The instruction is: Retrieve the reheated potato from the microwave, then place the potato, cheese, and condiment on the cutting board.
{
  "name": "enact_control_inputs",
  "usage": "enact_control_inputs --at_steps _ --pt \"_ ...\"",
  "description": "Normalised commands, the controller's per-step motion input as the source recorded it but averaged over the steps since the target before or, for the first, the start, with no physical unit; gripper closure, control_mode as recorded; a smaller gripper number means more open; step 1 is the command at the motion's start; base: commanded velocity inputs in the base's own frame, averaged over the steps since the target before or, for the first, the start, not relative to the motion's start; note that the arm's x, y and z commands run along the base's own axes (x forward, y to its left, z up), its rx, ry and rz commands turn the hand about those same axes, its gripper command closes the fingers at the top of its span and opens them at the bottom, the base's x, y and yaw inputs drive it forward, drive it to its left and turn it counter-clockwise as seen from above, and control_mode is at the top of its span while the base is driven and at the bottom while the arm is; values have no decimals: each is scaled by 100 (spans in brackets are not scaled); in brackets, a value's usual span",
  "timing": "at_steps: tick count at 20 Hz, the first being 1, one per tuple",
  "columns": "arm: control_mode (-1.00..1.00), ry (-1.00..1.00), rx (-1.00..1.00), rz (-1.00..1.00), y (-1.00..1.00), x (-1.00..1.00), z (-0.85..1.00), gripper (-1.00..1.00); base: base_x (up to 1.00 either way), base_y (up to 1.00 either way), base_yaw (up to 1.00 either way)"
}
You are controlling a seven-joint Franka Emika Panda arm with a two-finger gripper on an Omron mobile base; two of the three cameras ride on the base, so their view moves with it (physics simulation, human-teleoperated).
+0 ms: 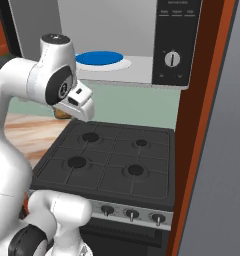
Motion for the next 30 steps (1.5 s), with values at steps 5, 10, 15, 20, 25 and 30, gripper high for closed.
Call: enact_control_inputs --at_steps 5,10,15,20,25,30 --pt "-100 11 2 28 16 -7 -41 100 0 0 0" --pt "-100 2 0 18 24 8 -44 100 0 0 0" --pt "-100 0 0 13 16 28 -30 100 0 0 0" --pt "-100 0 -4 11 17 33 -31 100 0 0 0" --pt "-100 0 -8 5 21 34 -34 100 0 0 0" --pt "-100 -1 -7 2 18 30 -31 100 0 0 0"
